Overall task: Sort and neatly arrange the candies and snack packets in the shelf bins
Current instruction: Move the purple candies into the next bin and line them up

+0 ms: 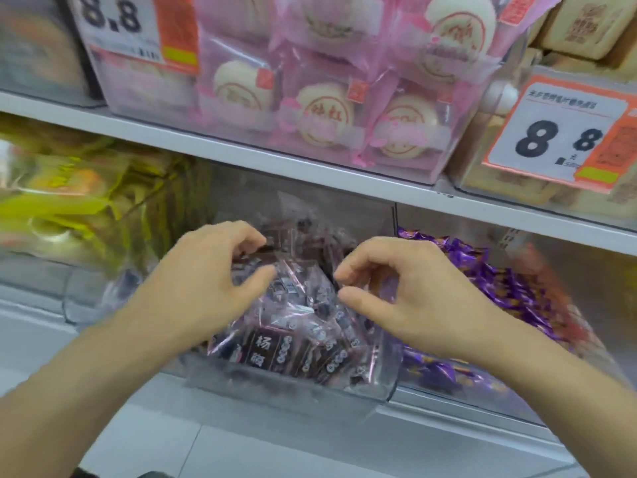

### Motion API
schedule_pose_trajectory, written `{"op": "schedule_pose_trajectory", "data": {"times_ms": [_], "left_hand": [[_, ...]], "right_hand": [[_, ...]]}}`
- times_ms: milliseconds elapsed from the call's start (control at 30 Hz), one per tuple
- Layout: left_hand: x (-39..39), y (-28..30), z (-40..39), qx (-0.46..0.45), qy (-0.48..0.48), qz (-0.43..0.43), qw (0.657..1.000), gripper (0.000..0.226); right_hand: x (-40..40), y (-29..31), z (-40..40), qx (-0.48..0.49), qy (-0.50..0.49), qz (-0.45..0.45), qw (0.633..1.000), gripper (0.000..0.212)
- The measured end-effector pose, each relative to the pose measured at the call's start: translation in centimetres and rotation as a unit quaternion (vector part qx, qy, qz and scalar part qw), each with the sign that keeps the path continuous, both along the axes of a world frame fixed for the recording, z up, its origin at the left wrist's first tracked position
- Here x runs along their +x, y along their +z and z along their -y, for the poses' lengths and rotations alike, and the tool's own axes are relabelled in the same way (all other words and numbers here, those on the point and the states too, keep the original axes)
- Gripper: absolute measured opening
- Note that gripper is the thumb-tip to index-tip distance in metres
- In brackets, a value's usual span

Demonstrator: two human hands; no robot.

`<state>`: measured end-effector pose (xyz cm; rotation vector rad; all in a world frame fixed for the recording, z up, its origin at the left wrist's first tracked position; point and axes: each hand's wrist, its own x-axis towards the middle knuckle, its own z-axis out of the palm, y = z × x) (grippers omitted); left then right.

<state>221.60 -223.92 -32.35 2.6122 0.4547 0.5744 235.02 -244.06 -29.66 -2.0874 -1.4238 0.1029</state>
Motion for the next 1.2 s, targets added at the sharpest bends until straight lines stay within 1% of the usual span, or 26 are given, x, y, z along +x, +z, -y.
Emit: {"op": "schedule_pose_trajectory", "data": {"times_ms": [67,133,167,233,300,367,433,500,567,633,667,733,833,900,933,967,1033,1167,1200], "left_hand": [[-1.3,-0.9,-2.0,0.035,0.019,-0.076,0.996,0.051],[-2.4,-2.0,-3.0,0.101,-0.024,-0.144,0.984,0.062],[-2.7,-2.6,-3.4,0.134,-0.044,-0.170,0.975,0.066],[-3.4,-3.3,-3.6,0.161,-0.048,-0.196,0.966,0.069],[-3.6,-3.6,-4.1,0.158,-0.049,-0.198,0.966,0.068],[-3.7,-3.6,-4.4,0.158,-0.060,-0.187,0.968,0.065],[-3.4,-3.7,-4.7,0.137,-0.070,-0.181,0.971,0.070],[-3.2,-3.8,-4.9,0.120,-0.057,-0.160,0.978,0.076],[-2.7,-3.6,-5.3,0.096,-0.042,-0.115,0.988,0.075],[-2.1,-3.6,-6.0,0.082,-0.024,-0.099,0.991,0.073],[-1.8,-3.8,-6.4,0.090,-0.020,-0.103,0.990,0.075],[-1.3,-3.9,-7.2,0.121,-0.004,-0.139,0.983,0.085],[-0.9,-3.7,-8.3,0.161,0.038,-0.197,0.966,0.094],[-0.8,-3.6,-8.9,0.172,0.039,-0.217,0.960,0.097],[-0.8,-3.7,-9.0,0.169,0.035,-0.218,0.961,0.098],[-0.7,-3.7,-9.1,0.163,0.030,-0.215,0.962,0.098],[-0.7,-3.6,-9.2,0.149,0.022,-0.216,0.965,0.098],[-0.6,-3.1,-9.1,0.118,0.010,-0.248,0.961,0.088],[-0.5,-3.0,-9.2,0.113,0.006,-0.256,0.960,0.084]], "right_hand": [[0.0,0.0,-3.2,-0.006,0.027,-0.035,0.999,0.007],[0.6,0.0,-6.9,-0.009,0.041,-0.069,0.997,0.007],[1.0,0.0,-8.9,-0.008,0.045,-0.072,0.996,0.009],[1.7,-0.5,-12.9,-0.018,0.052,-0.073,0.996,0.016],[2.3,-1.4,-16.6,-0.035,0.057,-0.064,0.996,0.025],[2.6,-2.6,-19.7,-0.058,0.065,-0.026,0.996,0.035],[3.0,-3.6,-21.9,-0.089,0.083,0.008,0.993,0.040],[3.7,-4.2,-23.1,-0.091,0.091,0.000,0.992,0.031],[5.0,-4.5,-23.5,-0.073,0.087,-0.015,0.993,0.018],[6.6,-5.0,-23.5,-0.071,0.076,-0.010,0.994,0.012],[7.1,-5.4,-23.4,-0.082,0.067,-0.008,0.994,0.011],[7.7,-6.2,-23.2,-0.102,0.064,-0.015,0.993,0.012],[7.1,-6.3,-23.3,-0.057,0.075,-0.050,0.994,0.012],[6.6,-5.8,-23.4,-0.059,0.102,-0.069,0.991,0.023],[6.6,-5.7,-23.6,-0.080,0.118,-0.046,0.989,0.027],[6.5,-5.7,-23.7,-0.096,0.131,-0.025,0.986,0.026],[6.7,-5.6,-24.0,-0.096,0.129,-0.022,0.987,0.020],[7.7,-4.7,-23.5,-0.091,0.052,0.058,0.993,0.013],[7.8,-4.5,-23.4,-0.095,0.047,0.083,0.991,0.015]]}}
